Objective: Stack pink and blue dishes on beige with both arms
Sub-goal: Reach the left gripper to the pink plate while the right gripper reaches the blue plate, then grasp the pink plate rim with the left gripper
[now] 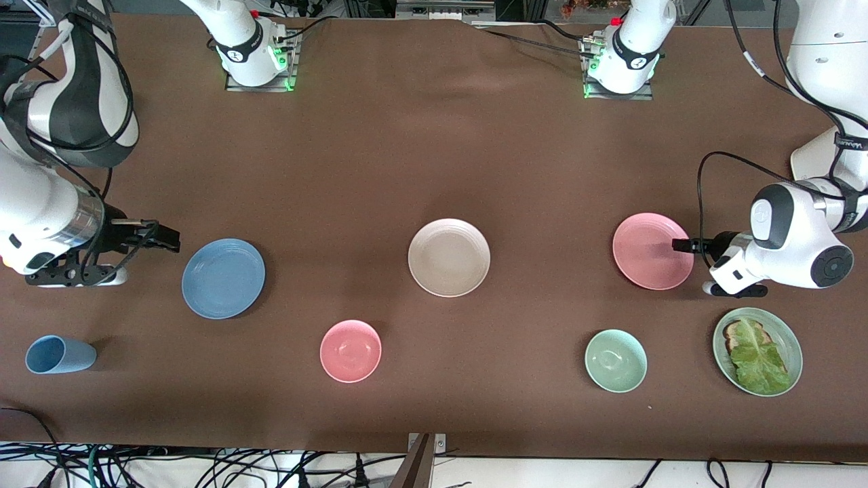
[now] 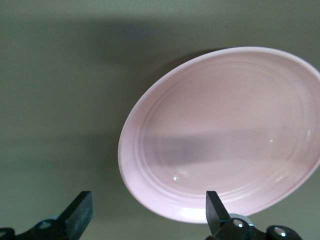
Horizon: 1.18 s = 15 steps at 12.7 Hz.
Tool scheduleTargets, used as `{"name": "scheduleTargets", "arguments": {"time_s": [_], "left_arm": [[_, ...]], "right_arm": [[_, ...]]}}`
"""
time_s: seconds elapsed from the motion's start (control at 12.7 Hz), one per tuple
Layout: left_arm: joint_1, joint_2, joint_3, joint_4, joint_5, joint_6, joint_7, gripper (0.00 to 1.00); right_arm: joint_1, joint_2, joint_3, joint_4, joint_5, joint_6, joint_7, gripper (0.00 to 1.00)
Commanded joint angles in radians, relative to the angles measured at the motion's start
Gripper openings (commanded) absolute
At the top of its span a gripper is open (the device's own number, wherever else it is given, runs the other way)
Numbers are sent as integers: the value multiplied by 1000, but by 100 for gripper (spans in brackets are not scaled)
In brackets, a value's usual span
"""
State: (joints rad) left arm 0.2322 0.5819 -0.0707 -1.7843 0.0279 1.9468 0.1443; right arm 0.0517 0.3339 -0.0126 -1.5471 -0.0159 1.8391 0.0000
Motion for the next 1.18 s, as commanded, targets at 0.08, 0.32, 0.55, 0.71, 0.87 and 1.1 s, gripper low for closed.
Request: {"name": "scheduleTargets", "arguments": {"time_s": [0.08,0.32,0.55,0.71,0.87,1.1], "left_arm": [[44,-93,-12,-203,18,206,21,100],[47,-100,-12,-250,18,276,21,95],[45,-88,-11,-244,18,268,20,25],[39,-79,-11,-234,18,267,11,0],[35,-79,-11,-233,18,265,3,0],[33,-80,-12,-184,18,213,-2,0]], "right_arm": [[-29,7,6,1,4,-6,-18,100],[-73,14,3,-91,5,73,-63,100],[-105,19,2,-261,5,267,-136,100],[-130,59,2,-295,5,343,-141,100],[-157,124,5,-295,7,408,-192,100],[-165,174,3,-301,7,480,-195,100]]}}
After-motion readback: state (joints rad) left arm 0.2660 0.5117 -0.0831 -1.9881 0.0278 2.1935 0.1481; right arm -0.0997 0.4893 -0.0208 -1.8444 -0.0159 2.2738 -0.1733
